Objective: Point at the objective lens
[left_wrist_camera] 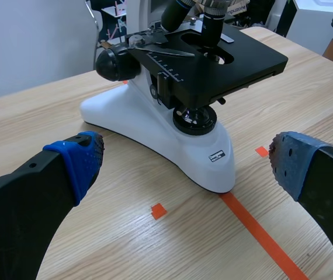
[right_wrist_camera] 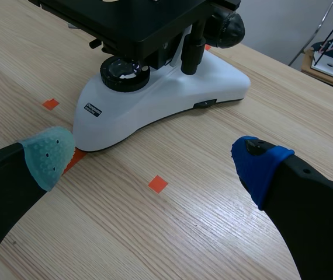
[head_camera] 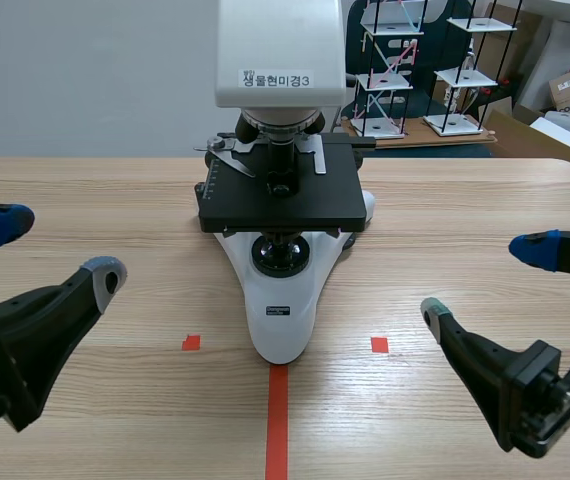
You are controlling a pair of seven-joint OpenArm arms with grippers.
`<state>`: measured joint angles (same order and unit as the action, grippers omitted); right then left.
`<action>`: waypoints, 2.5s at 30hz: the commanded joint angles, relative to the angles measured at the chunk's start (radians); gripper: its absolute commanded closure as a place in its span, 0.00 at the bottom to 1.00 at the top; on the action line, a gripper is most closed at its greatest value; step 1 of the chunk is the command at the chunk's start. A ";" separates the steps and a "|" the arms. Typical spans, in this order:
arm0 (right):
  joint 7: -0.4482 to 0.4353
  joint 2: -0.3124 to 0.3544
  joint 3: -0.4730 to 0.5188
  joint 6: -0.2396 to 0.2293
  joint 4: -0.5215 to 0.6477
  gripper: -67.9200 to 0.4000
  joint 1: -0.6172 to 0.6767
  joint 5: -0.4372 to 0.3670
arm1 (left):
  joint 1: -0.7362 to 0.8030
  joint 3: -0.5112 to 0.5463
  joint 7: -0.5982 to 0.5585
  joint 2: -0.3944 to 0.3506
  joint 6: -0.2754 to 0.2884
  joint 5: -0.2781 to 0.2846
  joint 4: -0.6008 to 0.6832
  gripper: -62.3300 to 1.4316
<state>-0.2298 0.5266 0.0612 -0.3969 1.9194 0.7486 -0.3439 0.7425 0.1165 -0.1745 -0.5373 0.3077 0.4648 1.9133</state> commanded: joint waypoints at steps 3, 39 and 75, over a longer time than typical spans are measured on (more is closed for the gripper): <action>-0.012 0.011 0.004 0.005 0.012 0.13 0.002 -0.007 | 0.002 0.005 -0.060 0.005 0.000 0.001 0.012 0.04; -0.012 0.011 0.004 0.005 0.012 0.13 0.002 -0.007 | -0.069 -0.019 -0.060 0.005 0.002 -0.005 0.006 0.95; -0.013 0.011 0.004 0.005 0.012 0.13 0.002 -0.007 | -0.679 -0.457 0.001 0.059 0.001 -0.042 -0.357 0.95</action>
<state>-0.2283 0.5266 0.0612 -0.3969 1.9194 0.7486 -0.3439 0.0669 -0.3389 -0.1661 -0.4881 0.3080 0.4191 1.5372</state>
